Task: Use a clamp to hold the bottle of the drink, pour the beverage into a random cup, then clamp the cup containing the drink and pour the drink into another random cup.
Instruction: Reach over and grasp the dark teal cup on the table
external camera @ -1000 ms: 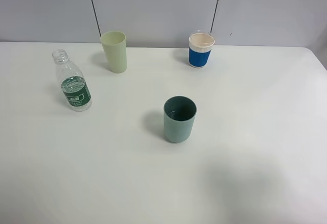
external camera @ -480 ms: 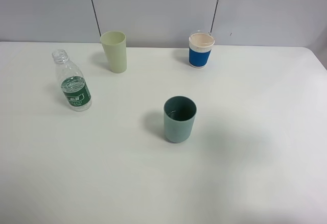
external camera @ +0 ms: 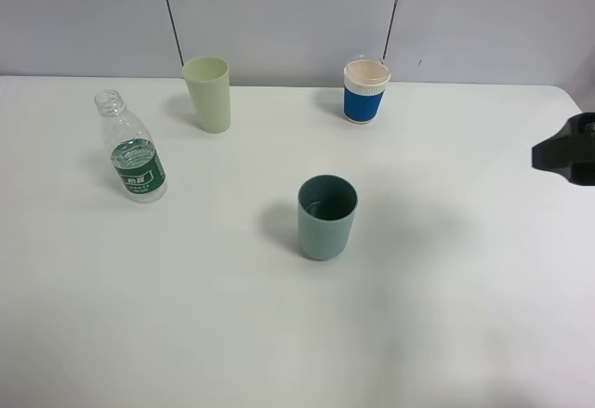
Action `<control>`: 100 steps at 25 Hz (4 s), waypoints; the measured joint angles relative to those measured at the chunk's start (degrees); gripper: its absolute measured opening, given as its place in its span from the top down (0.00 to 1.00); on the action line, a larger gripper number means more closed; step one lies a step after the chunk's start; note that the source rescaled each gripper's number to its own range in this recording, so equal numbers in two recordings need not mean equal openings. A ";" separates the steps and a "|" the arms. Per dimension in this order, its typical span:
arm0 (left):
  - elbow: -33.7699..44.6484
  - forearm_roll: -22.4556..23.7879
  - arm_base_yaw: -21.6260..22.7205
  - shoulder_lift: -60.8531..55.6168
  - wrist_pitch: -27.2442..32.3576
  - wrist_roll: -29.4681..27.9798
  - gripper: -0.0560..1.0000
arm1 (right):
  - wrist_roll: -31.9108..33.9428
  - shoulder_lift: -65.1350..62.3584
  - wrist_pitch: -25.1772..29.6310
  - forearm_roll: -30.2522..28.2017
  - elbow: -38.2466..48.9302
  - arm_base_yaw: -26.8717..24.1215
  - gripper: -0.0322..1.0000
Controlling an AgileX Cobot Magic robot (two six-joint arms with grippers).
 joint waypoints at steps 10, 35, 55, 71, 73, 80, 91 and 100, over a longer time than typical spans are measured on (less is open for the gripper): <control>0.00 0.00 0.00 0.00 0.00 0.00 0.00 | 4.01 7.89 -3.12 -1.60 0.00 19.76 0.00; 0.00 0.00 0.00 0.00 0.00 0.04 0.00 | 11.84 21.20 -12.84 -9.47 5.68 32.47 0.00; 0.00 0.00 0.00 0.00 0.00 0.04 0.00 | 10.88 27.63 -35.33 -10.48 16.12 31.91 0.00; 0.00 0.00 0.00 0.00 0.00 0.04 0.00 | -4.70 42.72 -60.49 -2.80 16.43 31.19 0.00; 0.00 0.00 0.00 0.00 0.00 0.04 0.00 | -5.86 43.68 -62.67 -2.35 16.43 31.12 0.00; 0.00 0.00 0.00 0.00 0.00 0.04 0.00 | -6.19 46.88 -70.97 -5.01 16.53 31.02 0.00; 0.00 0.00 0.00 0.00 0.00 0.04 0.00 | -6.19 54.28 -84.08 -8.10 16.48 31.02 0.00; 0.00 0.00 0.00 0.00 0.00 0.04 0.00 | -6.19 60.37 -94.69 -9.19 16.48 31.02 0.00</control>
